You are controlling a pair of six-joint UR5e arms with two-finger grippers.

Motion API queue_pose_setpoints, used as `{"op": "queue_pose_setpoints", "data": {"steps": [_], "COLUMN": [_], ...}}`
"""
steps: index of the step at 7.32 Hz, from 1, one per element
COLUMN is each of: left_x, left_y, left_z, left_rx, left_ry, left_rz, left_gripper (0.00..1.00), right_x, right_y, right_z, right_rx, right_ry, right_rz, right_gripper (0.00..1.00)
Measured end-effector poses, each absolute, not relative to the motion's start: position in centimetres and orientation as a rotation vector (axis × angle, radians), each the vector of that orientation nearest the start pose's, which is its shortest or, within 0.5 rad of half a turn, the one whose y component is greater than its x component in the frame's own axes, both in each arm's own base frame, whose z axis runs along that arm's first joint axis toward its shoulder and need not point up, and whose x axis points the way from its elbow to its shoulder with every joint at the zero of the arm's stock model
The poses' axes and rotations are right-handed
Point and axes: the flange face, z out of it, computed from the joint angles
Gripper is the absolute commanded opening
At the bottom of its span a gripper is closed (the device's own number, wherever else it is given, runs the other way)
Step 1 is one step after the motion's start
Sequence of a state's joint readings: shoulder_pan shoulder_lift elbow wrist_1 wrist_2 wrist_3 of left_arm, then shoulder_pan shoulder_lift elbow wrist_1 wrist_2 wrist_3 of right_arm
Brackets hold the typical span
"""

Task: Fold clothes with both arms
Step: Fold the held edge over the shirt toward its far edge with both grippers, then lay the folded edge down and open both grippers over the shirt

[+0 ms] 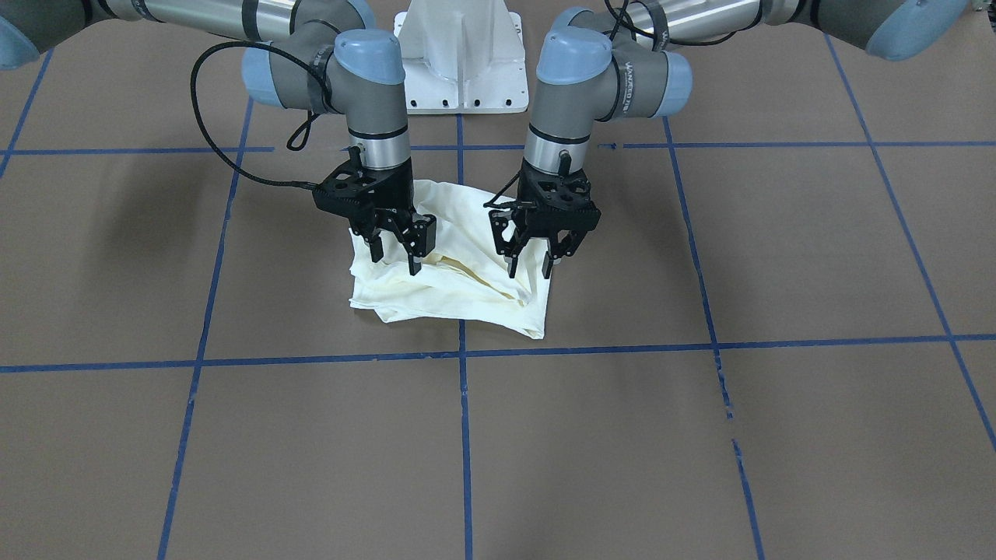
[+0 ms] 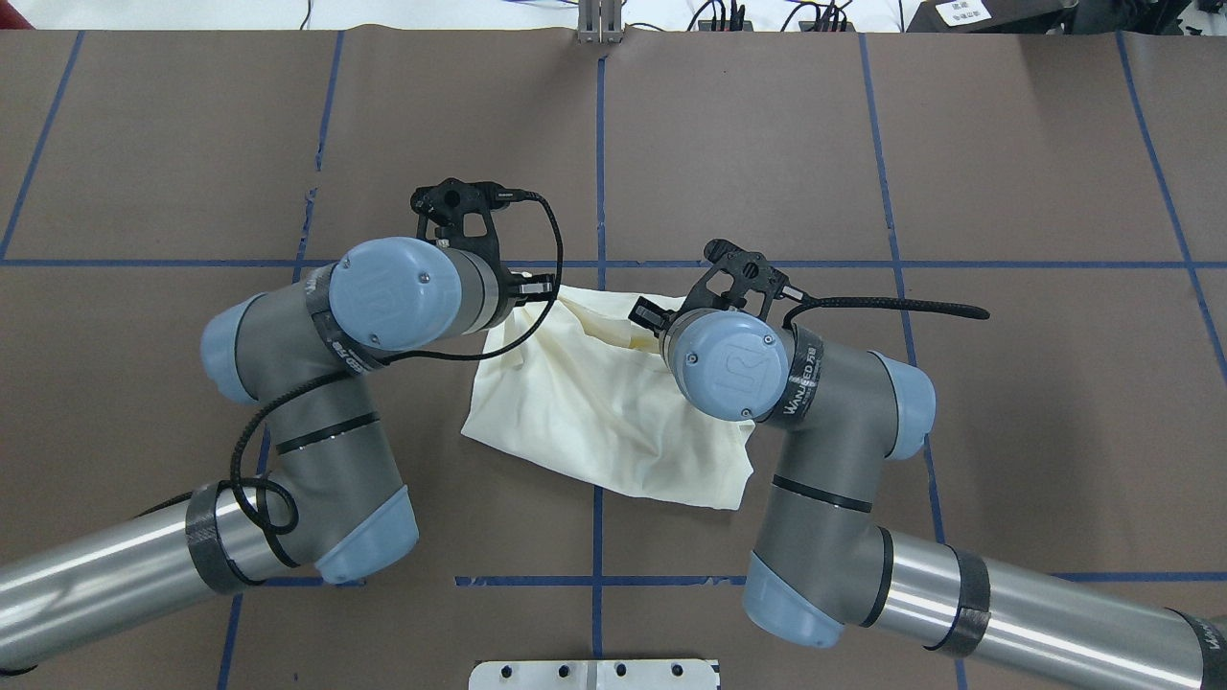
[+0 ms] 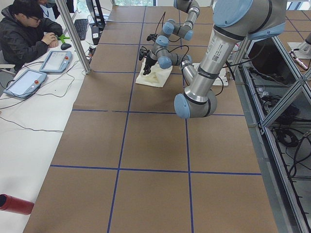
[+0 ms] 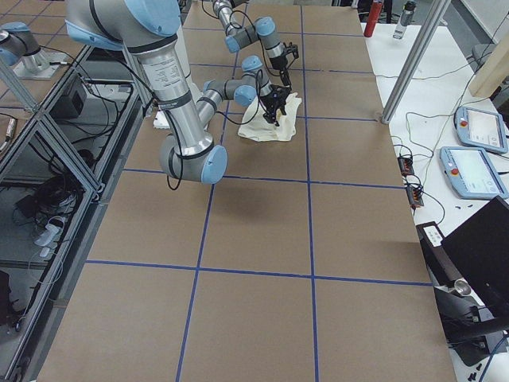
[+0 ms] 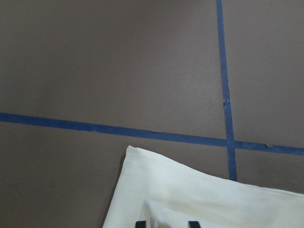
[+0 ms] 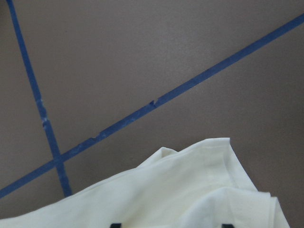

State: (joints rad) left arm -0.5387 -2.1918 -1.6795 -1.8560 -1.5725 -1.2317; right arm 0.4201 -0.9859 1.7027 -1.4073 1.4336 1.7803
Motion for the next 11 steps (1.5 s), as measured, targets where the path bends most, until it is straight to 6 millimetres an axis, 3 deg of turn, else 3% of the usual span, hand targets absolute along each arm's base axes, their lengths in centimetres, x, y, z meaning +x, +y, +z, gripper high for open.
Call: {"op": "queue_pose_setpoints", "data": {"steps": [2, 3, 6, 9, 11], "left_x": [46.7, 45.7, 45.2, 45.2, 45.2], "left_y": [-48.0, -48.1, -48.0, -47.9, -47.9], "left_z": [22.8, 23.4, 24.0, 24.2, 24.2], "left_rx": [0.458, 0.469, 0.47, 0.468, 0.467], "left_ry": [0.934, 0.945, 0.956, 0.953, 0.953], "left_rz": [-0.066, -0.045, -0.041, -0.042, -0.042], "left_gripper": [1.0, 1.0, 1.0, 1.0, 1.0], "right_x": [-55.2, -55.9, -57.8, -57.9, -57.8], "right_y": [-40.1, -39.1, -37.1, -41.3, -42.3], "right_z": [23.5, 23.5, 23.4, 23.4, 24.3], "right_rx": [0.235, 0.242, 0.277, 0.29, 0.288], "right_ry": [-0.898, -0.895, -0.876, -0.849, -0.828], "right_rz": [0.556, 0.512, 0.411, 0.486, 0.51], "right_gripper": [1.0, 1.0, 1.0, 0.87, 0.82]}}
